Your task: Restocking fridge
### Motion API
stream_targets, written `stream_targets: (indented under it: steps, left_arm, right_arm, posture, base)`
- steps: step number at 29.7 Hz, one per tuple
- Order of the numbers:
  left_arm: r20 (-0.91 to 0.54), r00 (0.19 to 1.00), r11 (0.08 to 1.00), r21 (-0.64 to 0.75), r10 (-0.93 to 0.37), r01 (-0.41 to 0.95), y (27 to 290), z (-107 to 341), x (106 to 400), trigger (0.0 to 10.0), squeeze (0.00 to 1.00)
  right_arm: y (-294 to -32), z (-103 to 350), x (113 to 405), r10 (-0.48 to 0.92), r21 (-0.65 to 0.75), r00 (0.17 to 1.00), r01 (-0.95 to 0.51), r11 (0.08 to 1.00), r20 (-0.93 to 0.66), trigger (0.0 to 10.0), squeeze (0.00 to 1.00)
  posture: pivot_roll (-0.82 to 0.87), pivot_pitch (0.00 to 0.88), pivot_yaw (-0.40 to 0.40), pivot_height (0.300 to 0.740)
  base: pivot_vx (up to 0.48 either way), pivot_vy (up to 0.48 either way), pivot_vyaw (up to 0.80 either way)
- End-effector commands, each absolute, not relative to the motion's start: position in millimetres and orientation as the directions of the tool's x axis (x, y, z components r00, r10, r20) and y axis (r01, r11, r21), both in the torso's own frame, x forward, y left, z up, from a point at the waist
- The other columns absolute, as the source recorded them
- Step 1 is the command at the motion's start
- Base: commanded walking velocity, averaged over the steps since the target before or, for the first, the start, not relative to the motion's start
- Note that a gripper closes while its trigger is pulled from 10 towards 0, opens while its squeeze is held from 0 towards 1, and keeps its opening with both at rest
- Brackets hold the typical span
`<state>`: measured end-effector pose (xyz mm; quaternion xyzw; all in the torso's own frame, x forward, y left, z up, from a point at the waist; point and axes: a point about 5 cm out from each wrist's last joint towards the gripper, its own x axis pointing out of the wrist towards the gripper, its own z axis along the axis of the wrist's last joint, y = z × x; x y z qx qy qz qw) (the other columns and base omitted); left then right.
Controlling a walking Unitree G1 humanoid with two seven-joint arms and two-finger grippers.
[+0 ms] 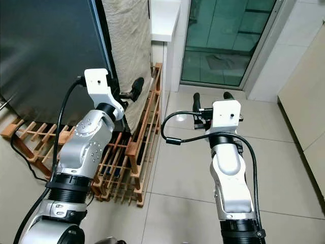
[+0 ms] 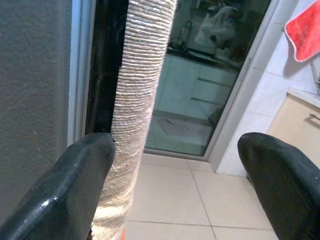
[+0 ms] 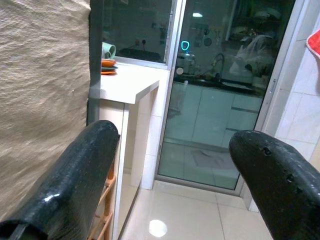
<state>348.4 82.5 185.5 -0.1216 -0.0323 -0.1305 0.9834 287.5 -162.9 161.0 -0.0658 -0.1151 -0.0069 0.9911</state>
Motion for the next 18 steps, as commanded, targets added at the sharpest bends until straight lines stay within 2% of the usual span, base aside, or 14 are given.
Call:
stream_targets:
  steps: [1,18]
  left_arm:
    - [0.106,0.967,0.943,-0.216,-0.234,0.252,81.1,189.9,352.5,10.0,0.0]
    - [0.147,0.974,0.954,-0.219,-0.174,0.203,91.5,199.6,361.8,10.0,0.0]
  right_arm:
    - [-165.1,160.6,284.9,-0.011,-0.129,0.973,0.042,0.991,0.233,10.0,0.0]
    - [-168.6,158.6,280.8,-0.028,-0.136,0.974,0.06,0.989,0.226,10.0,0.0]
  posture:
    - [-0.19,0.0,0.043,0.74]
    - [-0.2,0.0,0.045,0.74]
  base:
    - [0.0,0.0,0.0]
    - [0.0,0.0,0.0]
